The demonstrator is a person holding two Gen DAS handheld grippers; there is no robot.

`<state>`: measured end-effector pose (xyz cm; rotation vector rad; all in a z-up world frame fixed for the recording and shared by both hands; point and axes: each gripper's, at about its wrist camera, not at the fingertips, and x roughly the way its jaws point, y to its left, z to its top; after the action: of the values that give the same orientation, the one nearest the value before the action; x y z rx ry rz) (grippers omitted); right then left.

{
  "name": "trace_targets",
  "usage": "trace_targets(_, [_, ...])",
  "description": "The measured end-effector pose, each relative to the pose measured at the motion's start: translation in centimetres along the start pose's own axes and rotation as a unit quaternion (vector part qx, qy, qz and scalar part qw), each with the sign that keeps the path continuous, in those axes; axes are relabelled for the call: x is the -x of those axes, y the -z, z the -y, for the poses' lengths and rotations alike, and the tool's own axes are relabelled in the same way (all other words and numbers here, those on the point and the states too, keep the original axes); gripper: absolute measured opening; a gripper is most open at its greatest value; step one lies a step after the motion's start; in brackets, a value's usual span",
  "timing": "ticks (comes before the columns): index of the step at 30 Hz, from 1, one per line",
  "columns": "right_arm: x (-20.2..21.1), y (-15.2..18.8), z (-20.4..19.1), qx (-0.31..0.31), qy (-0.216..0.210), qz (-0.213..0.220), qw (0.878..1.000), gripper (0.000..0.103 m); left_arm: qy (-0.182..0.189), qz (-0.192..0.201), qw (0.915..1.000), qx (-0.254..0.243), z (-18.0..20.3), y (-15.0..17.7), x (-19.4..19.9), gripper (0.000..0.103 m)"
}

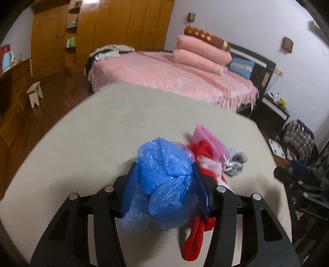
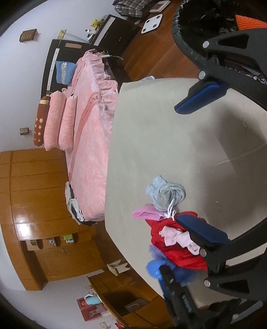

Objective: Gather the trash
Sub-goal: 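Grasp the blue plastic bag on the table with the left gripper, then grasp the red cloth with the right gripper while the left gripper holds the blue bag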

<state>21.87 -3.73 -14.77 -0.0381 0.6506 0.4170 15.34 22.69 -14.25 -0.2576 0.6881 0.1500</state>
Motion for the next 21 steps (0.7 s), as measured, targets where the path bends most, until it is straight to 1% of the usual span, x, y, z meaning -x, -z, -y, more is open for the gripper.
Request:
trace_targets(2, [0.1, -0.2, -0.2, -0.001, -0.004, 0.004, 1.000, 0.096, -0.002, 0.012, 0.9999, 0.004, -0.3, -0.4, 1.0, 0.050])
trace_targets(6, [0.4, -0.3, -1.1, 0.002, -0.014, 0.008, 1.000, 0.096, -0.019, 0.025, 0.9995, -0.001, -0.8, -0.6, 2.5, 0.050])
trace_targets(12, [0.4, 0.0, -3.6, 0.013, -0.040, 0.005, 0.999, 0.093, -0.047, 0.023, 0.9986, -0.013, -1.9, 0.5, 3.3, 0.050])
trace_targets(18, [0.2, 0.1, -6.8, 0.031, -0.069, 0.000, 0.997, 0.081, -0.062, 0.023, 0.9978, -0.007, -3.8, 1.3, 3.7, 0.050])
trace_targets(20, [0.0, 0.2, -7.8, 0.039, -0.080, -0.004, 0.996, 0.074, -0.065, 0.025, 0.9976, -0.004, -4.3, 1.3, 4.0, 0.050])
trace_targets(21, [-0.2, 0.2, -8.4, 0.045, -0.086, -0.007, 0.995, 0.072, -0.066, 0.026, 0.9975, -0.003, -4.5, 1.4, 4.1, 0.050])
